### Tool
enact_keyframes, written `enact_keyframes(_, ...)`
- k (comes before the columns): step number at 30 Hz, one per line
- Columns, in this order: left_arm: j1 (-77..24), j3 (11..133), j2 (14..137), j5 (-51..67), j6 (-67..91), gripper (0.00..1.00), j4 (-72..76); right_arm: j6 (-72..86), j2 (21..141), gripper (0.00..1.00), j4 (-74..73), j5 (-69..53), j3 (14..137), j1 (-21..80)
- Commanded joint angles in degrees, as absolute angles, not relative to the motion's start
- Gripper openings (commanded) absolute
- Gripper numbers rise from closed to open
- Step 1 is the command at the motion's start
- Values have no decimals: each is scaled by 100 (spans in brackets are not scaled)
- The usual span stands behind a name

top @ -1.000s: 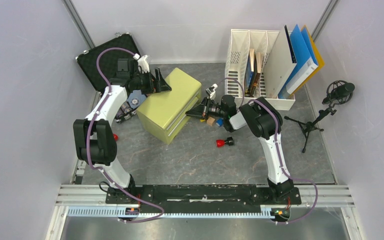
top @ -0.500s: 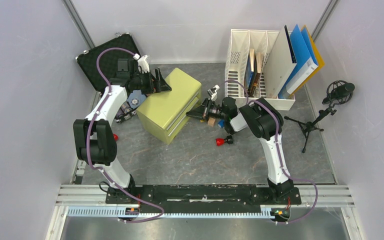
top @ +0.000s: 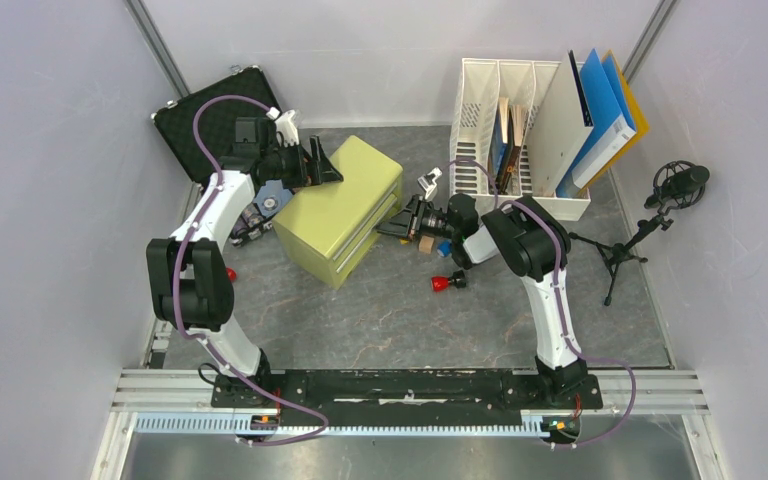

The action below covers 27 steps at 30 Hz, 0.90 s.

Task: Organize the desk
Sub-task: Open the drawer in the storage box.

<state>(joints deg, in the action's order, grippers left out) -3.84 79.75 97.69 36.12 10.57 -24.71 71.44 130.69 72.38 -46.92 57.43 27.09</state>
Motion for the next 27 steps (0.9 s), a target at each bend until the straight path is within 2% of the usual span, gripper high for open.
enact_keyframes(1, -439, 7866, 9880, 3300, 936, 98, -2873, 6861, 12851, 43, 7094, -4760, 5833, 2694)
enact_keyframes(4, -439, 7866, 9899, 3305, 931, 98, -2880, 6892, 12946, 52, 7081, -4781, 5966, 2696)
enact_keyframes(7, -439, 7872, 9905, 3317, 932, 98, -2874, 6891, 13030, 53, 7041, -4790, 6103, 2699)
enact_keyframes(24, -453, 7887, 10002, 3340, 906, 98, -2901, 7247, 13534, 47, 7294, -4878, 6668, 2760)
enact_keyframes(27, -475, 7851, 10011, 3314, 872, 98, -2919, 7333, 13583, 39, 7391, -4860, 6680, 2785)
